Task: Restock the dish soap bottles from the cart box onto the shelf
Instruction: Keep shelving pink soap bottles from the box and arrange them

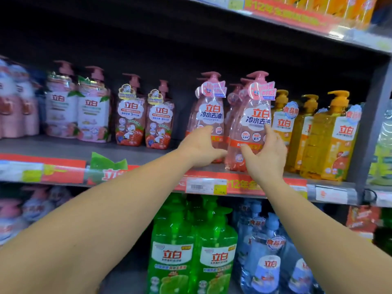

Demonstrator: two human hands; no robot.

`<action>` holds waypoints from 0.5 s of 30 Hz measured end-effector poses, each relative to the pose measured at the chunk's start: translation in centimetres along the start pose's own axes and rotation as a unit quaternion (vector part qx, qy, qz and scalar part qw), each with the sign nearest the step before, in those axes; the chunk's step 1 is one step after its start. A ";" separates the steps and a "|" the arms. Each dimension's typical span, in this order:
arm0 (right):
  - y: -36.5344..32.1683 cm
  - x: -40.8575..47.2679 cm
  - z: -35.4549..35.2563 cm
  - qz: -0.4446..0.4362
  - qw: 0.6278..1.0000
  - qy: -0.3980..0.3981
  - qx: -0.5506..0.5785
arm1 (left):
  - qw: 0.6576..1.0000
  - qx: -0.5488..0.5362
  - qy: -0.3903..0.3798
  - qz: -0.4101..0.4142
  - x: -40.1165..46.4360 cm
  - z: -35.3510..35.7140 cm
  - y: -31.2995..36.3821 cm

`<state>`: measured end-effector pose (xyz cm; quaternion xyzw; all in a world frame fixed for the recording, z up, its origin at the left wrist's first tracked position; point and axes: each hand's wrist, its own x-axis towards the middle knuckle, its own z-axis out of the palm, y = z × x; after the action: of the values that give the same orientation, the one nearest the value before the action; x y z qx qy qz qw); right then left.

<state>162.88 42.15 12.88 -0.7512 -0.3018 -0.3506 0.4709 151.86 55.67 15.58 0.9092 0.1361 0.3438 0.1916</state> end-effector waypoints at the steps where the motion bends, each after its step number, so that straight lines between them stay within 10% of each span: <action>1: -2.0 -0.7 0.5 -0.020 0.999 0.017 -0.033 | 0.999 0.031 0.027 -0.001 -1.0 -1.6 -1.1; 15: -50.6 -30.2 17.8 -0.342 0.865 -0.355 0.096 | 0.830 0.442 0.139 -0.310 -37.4 -37.7 -29.4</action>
<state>110.31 73.77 7.96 -0.6253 -0.7190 -0.1685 0.2522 95.76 77.25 7.17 0.7494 0.5735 0.2926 -0.1548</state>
